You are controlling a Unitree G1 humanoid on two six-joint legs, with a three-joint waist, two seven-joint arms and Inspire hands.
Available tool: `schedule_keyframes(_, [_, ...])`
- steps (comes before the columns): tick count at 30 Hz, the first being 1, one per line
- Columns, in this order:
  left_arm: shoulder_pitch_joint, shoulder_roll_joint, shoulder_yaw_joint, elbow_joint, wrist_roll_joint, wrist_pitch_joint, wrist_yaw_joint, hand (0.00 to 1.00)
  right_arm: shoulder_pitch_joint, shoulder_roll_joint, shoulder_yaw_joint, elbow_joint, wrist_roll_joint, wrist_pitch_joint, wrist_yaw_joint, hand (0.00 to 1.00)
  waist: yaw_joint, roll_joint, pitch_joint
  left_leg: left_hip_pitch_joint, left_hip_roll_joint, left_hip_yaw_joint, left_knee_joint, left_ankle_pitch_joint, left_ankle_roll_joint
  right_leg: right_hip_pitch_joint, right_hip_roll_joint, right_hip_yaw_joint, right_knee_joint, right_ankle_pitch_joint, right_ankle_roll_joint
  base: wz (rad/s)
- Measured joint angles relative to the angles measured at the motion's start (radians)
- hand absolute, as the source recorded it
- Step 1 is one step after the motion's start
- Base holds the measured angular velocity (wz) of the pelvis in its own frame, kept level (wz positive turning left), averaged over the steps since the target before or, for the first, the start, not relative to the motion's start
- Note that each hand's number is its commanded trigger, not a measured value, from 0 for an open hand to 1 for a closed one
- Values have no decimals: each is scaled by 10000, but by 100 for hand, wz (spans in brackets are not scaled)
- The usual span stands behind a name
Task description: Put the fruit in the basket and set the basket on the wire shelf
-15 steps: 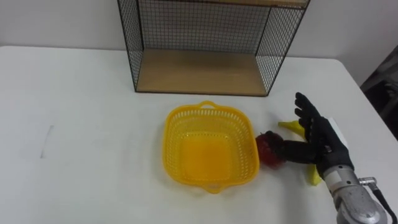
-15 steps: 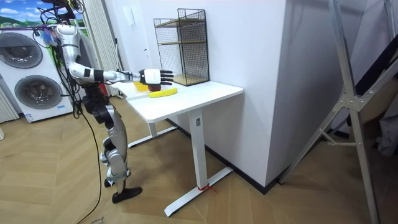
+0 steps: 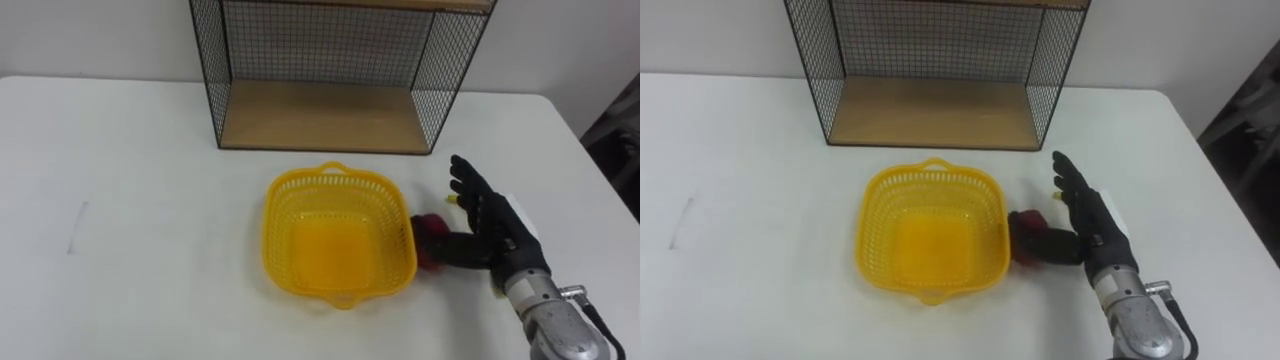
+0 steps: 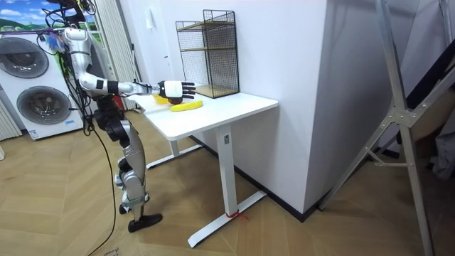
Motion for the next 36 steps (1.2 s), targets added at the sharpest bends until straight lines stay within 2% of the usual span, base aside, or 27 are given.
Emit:
schedule_keyframes(5, [19, 0, -3, -6, 16, 0, -1, 0, 67, -13, 317, 19, -98, 130, 359, 0, 16, 3, 3, -157, -25, -39, 46, 4, -5, -123, 1, -59, -4, 0, 0, 2])
schedule_keyframes(7, [-7, -4, -3, -6, 30, 0, -2, 0, 67, -11, 376, 0, -115, 177, 591, 0, 24, -8, 39, -177, -24, -42, 74, 3, -5, -134, -1, -64, -4, 0, -1, 0])
schedule_keyframes(12, [-36, 11, -1, -106, 20, 0, -2, 0, 68, 5, 382, 39, -116, 184, 774, 0, 25, -65, 57, -171, -23, -54, 58, 3, -5, -127, 0, -79, -5, 1, -1, 0])
schedule_keyframes(23, [-83, 101, -78, -145, 10, -4, 11, 0, 26, 164, 356, 634, -90, -276, 852, 2, 5, -159, 55, -179, -19, -98, 137, 2, -6, -78, -1, -118, -5, 24, -13, 1])
schedule_keyframes(24, [-74, 131, -175, -182, 12, -4, 13, 0, 21, 189, 348, 708, -87, -307, 850, 45, 5, -157, 55, -180, -16, -106, 145, 2, -7, -72, -1, -127, -5, 26, -17, 0])
schedule_keyframes(25, [-79, 133, -190, -183, 14, -6, 12, 0, -4, 225, 339, 820, -88, -391, 850, 100, 4, -149, 52, -181, -11, -111, 152, 1, -8, -67, 0, -133, -5, 28, -20, 0])
schedule_keyframes(33, [-58, 132, -192, -180, 248, -6, 0, 0, -278, 329, -104, 1518, -470, -648, 683, 100, -33, -122, 41, -123, -8, -136, 180, 1, -10, 29, 0, -187, -11, 30, -23, 2])
schedule_keyframes(36, [-78, 96, -181, -180, 480, -4, 0, 0, -395, 333, -255, 1714, -861, -728, 488, 100, -36, -72, 7, -129, -6, -142, 177, 0, -11, 29, 1, -199, -13, 30, -23, 0])
